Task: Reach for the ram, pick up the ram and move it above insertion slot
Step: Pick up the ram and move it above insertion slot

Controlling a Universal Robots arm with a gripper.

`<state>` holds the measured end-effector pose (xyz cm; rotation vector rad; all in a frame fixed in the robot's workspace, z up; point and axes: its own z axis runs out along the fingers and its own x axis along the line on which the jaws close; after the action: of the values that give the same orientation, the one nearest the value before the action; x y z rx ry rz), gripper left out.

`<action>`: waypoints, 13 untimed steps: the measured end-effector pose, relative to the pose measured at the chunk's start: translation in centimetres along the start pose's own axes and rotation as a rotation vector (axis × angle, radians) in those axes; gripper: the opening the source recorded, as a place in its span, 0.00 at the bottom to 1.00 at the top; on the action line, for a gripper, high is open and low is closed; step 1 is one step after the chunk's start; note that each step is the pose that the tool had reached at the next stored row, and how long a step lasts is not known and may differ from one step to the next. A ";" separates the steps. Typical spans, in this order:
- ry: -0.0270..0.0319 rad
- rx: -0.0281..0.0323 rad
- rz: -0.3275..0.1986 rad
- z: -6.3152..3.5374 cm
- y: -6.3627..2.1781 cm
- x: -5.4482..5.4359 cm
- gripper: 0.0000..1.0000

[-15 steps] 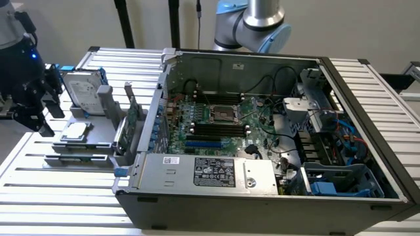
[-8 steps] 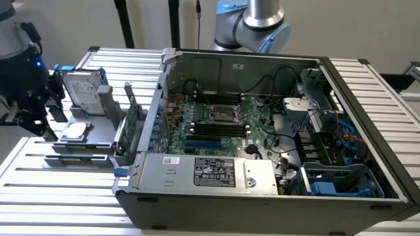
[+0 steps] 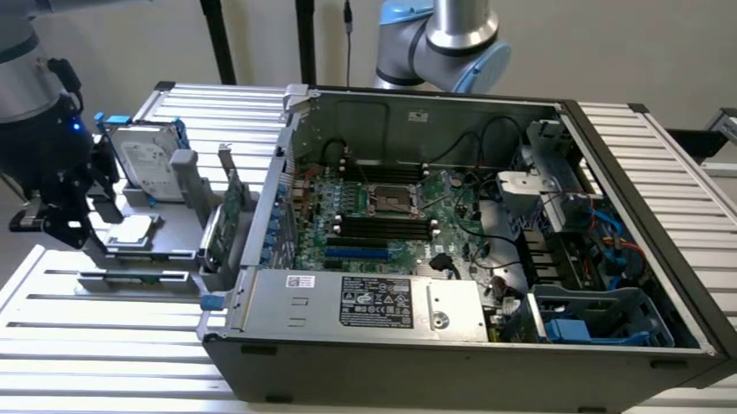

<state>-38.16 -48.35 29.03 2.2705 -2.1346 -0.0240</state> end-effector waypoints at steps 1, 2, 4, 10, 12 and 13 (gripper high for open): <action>0.0000 0.0000 0.000 0.18 -0.01 0.0 0.54; 0.0000 0.0001 0.000 0.36 -0.01 0.0 0.54; 0.0000 0.0000 0.000 0.74 -0.02 0.0 0.54; 0.0001 0.0000 0.000 1.81 -0.06 0.0 0.54; 0.0000 0.0000 0.000 2.19 -0.07 0.0 0.54; 0.0001 -0.0001 0.000 2.37 -0.07 0.0 0.54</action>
<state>-38.15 -48.40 26.66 2.2705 -2.1345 -0.0240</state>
